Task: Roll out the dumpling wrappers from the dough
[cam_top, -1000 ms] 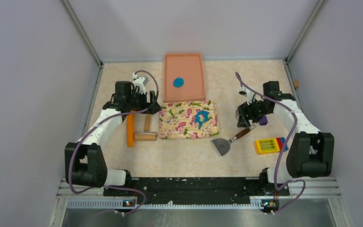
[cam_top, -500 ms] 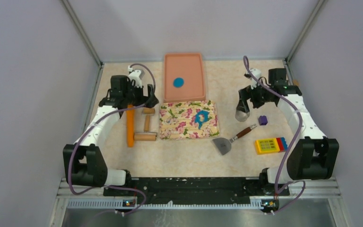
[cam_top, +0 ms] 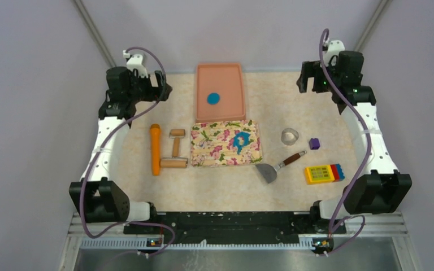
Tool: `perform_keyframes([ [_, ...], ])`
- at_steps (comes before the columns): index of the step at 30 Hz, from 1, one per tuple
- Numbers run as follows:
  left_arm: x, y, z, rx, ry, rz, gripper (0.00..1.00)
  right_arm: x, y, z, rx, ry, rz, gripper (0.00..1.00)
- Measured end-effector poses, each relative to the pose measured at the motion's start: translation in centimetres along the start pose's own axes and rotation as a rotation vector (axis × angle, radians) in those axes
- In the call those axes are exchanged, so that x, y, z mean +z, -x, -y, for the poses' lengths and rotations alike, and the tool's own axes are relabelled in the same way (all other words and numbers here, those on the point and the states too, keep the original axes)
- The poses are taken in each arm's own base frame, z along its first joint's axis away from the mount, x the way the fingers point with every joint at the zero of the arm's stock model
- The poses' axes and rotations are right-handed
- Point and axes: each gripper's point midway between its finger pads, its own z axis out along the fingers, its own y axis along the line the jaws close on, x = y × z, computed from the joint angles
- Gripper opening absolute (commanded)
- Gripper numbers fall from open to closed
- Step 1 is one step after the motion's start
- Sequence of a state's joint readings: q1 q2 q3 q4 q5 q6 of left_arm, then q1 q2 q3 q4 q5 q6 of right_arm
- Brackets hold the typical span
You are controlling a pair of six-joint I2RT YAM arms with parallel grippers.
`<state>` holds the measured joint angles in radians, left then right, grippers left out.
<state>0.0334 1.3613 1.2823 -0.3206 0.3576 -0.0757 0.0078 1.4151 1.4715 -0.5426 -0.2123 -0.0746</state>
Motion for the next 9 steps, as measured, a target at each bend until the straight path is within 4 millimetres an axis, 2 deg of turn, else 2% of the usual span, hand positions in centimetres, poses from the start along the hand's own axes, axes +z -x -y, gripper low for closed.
perform_keyframes([
  [6,-1.9,5.8,1.3,0.076,-0.02,0.127,0.99,-1.3,3.6,1.7,0.025,-0.112,0.091,0.98],
  [9,-2.6,7.5,1.7,0.09,-0.022,0.168,0.99,-1.9,4.2,2.1,0.033,-0.143,0.115,0.99],
])
